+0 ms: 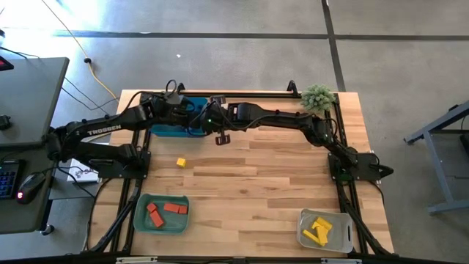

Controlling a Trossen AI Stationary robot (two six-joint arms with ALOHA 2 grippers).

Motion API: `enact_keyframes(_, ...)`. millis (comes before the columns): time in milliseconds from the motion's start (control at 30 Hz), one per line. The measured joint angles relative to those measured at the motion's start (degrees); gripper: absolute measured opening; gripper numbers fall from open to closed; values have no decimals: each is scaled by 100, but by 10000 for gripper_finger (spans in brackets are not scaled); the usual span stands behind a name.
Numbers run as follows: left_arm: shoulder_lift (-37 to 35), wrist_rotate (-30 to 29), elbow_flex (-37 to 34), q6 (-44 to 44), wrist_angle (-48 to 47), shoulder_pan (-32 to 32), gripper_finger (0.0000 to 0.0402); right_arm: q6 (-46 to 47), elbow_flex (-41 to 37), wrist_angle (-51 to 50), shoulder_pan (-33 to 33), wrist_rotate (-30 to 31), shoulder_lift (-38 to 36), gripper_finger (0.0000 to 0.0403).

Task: Sort & place blocks by color
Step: Put the blue block into the blue bin

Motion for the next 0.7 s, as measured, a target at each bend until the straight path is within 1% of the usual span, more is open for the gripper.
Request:
enact_keyframes(100, 0, -37, 1, 169, 127, 0, 58, 1, 0, 15, -10, 53, 0, 69)
enact_keyframes(200, 0, -76, 2, 357, 142, 0, 36, -7, -2, 39, -3, 154, 9, 69)
enact_keyframes(333, 0, -68, 4, 671, 174, 2, 33, -86, -4, 52, -16, 363, 11, 73)
enact_keyframes(500, 0, 20, 7, 1090, 164, 65, 35, -89, -4, 22, -22, 408, 11, 116)
enact_keyframes(633, 9, 94, 7, 1511, 153, 256, 34, -40, -4, 3, -23, 405, 13, 145)
enact_keyframes(700, 14, 83, 7, 1725, 121, 373, 34, 136, -4, 16, -24, 379, 13, 156)
